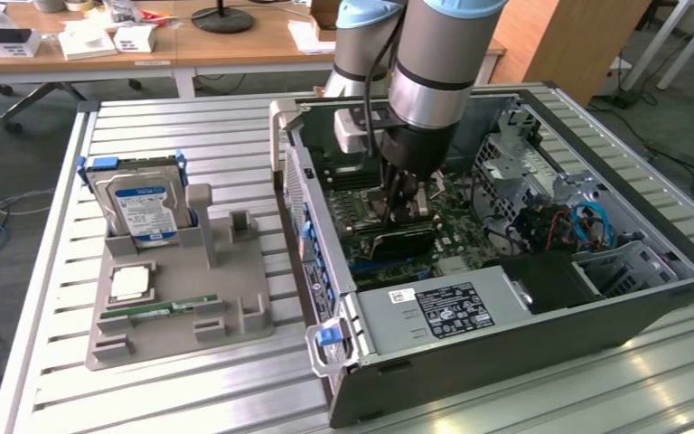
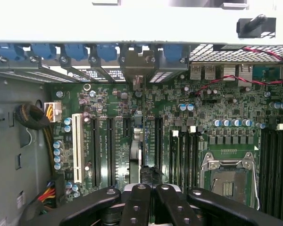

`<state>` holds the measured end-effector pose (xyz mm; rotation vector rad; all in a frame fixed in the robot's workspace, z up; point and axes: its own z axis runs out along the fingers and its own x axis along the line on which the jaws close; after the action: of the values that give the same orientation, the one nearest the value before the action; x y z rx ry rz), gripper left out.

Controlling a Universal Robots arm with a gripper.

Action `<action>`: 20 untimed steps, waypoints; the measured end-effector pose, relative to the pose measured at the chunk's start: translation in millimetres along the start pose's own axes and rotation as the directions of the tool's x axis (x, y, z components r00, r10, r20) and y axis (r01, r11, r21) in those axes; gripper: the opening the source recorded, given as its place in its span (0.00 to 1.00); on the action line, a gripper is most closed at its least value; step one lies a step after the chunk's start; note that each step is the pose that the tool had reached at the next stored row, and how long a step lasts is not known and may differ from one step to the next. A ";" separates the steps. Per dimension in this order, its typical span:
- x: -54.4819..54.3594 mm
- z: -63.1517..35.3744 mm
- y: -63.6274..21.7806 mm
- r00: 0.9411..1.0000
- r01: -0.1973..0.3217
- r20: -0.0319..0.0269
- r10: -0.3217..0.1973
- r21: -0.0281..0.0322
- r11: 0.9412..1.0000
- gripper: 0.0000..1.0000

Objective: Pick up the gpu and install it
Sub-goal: 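Press down on the gpu until it lock into place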

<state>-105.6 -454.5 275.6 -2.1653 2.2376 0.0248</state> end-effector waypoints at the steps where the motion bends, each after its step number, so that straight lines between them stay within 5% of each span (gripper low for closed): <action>1: 0.4 -0.1 0.0 1.000 0.000 0.000 0.000 0.000 1.000 0.11; 20: 0.5 3.3 3.9 1.000 0.000 0.000 0.000 0.001 1.000 0.11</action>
<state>-109.4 -454.7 272.2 -2.1644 2.2370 0.0234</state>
